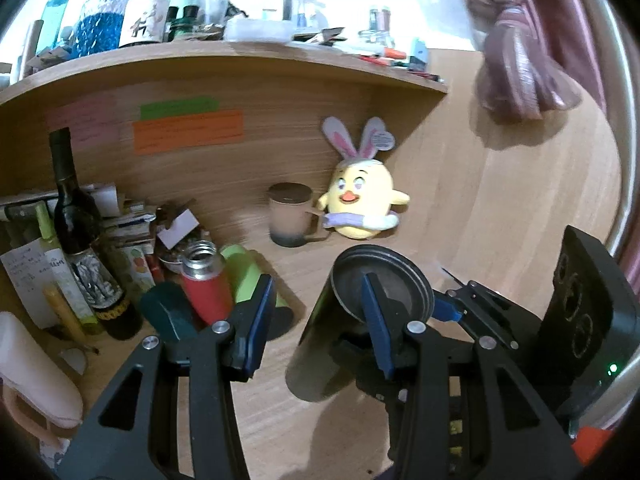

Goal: Flip cup upside down
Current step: 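Rotate the tumbler upright with the right gripper and lower it onto the desk, then open the right gripper and withdraw from the standing tumbler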

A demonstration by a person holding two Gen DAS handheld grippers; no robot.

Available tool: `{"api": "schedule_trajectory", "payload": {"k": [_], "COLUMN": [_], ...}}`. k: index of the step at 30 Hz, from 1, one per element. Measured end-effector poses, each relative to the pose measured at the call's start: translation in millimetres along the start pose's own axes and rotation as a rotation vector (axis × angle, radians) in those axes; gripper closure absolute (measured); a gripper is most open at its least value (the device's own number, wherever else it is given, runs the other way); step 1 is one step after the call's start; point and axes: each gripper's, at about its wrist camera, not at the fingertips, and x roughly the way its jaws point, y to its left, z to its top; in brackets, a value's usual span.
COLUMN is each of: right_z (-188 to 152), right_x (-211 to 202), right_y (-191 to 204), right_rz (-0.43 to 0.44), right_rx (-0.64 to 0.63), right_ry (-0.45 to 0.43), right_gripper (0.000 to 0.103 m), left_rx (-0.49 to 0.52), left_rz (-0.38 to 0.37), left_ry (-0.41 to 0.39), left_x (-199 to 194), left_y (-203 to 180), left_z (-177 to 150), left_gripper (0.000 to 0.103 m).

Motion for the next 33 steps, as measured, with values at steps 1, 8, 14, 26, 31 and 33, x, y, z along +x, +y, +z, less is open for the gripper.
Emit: {"api": "schedule_trajectory", "payload": {"k": [1, 8, 14, 26, 31, 33], "right_z": [2, 10, 12, 5, 7, 7], "right_x": [5, 29, 43, 26, 1, -9], "right_y": [0, -6, -17, -29, -38, -40], "right_rz": [0.004, 0.023, 0.068, 0.066, 0.029, 0.006], "right_rx": [-0.003, 0.005, 0.058, 0.085, 0.094, 0.094], "right_ry": [0.002, 0.013, 0.028, 0.048, 0.019, 0.006], "right_gripper": [0.042, 0.041, 0.041, 0.019, 0.019, 0.017], "left_rx": [-0.005, -0.02, -0.023, -0.032, -0.023, -0.016], "left_rz": [0.004, 0.042, 0.095, 0.181, 0.231, 0.253], "left_ry": [0.004, 0.02, 0.031, -0.016, -0.09, -0.127], "left_x": [4, 25, 40, 23, -11, -25], "left_y": [4, 20, 26, 25, 15, 9], "left_z": [3, 15, 22, 15, -2, -8], "left_gripper": [0.059, 0.059, 0.048, 0.035, 0.03, 0.022]}}
